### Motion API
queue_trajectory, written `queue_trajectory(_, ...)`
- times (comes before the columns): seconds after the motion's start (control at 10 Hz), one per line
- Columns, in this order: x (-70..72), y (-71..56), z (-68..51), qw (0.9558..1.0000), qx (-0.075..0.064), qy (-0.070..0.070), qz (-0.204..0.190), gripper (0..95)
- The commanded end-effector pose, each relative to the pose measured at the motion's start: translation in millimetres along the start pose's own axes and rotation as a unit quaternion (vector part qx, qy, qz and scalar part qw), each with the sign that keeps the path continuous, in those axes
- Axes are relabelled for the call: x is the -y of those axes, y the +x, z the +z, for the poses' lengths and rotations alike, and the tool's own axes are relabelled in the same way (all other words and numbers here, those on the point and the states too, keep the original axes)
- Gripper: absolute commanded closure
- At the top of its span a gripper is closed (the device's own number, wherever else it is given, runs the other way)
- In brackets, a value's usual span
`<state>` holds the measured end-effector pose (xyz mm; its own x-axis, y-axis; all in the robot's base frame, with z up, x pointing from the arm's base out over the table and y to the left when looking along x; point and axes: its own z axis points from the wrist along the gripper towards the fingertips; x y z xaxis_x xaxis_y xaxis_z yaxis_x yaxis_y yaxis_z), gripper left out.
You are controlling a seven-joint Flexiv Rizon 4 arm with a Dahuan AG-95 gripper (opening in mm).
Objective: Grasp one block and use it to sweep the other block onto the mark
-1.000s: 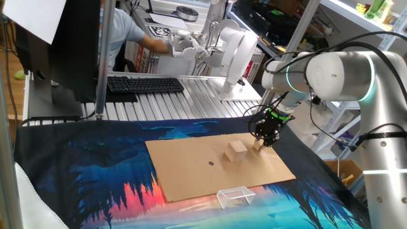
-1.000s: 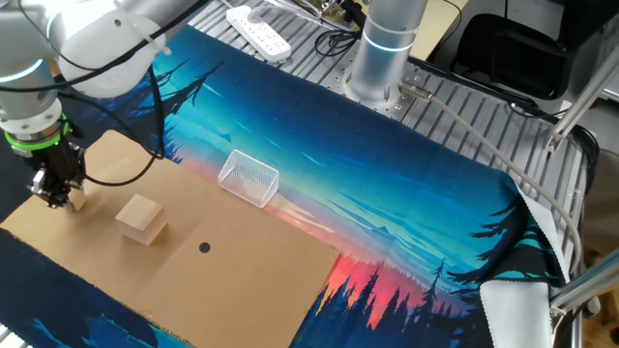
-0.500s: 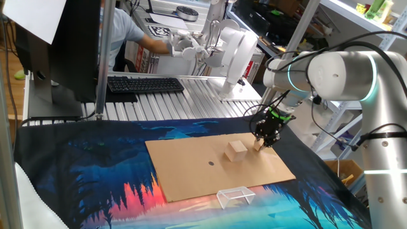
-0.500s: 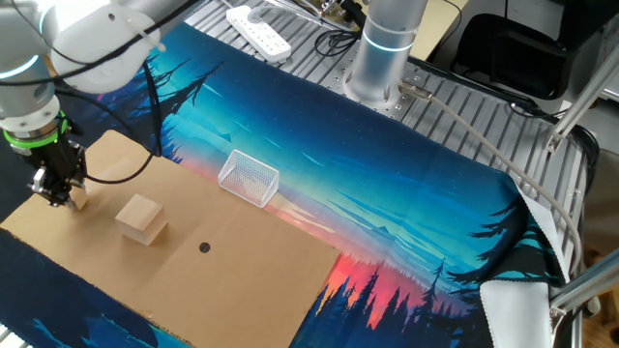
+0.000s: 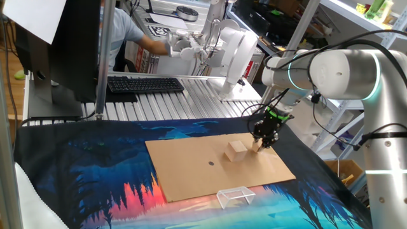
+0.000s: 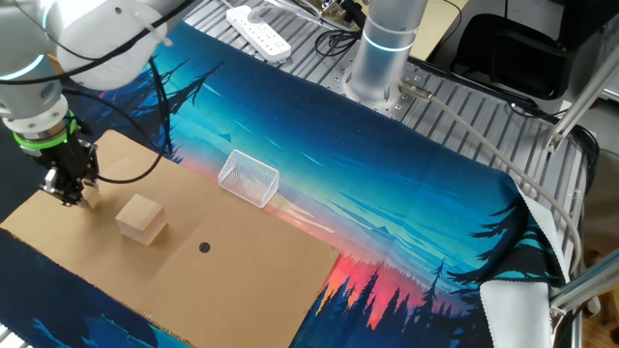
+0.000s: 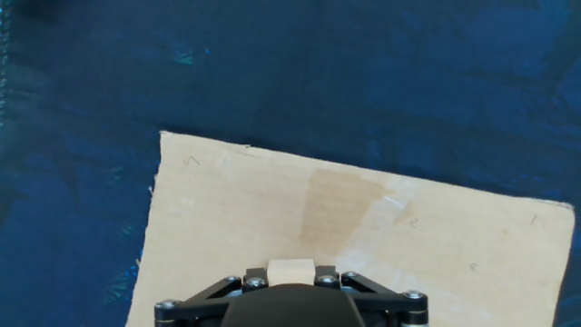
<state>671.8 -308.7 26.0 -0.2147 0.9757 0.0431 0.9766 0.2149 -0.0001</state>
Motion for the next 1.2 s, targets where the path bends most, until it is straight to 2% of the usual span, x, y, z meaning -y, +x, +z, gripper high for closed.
queue_trajectory(0.1, 9.0, 15.9, -0.7, 1.0000, 0.000, 0.003, 0.007, 95.0)
queue_trajectory(0.2, 13.5, 24.7, -1.5, 0.9999, -0.002, 0.005, 0.010, 95.0)
queue_trajectory(0.5, 16.6, 36.0, -7.7, 0.9996, -0.011, 0.008, 0.024, 95.0)
queue_trajectory(1.2, 6.7, 70.7, -8.8, 0.9982, -0.011, 0.007, 0.058, 95.0)
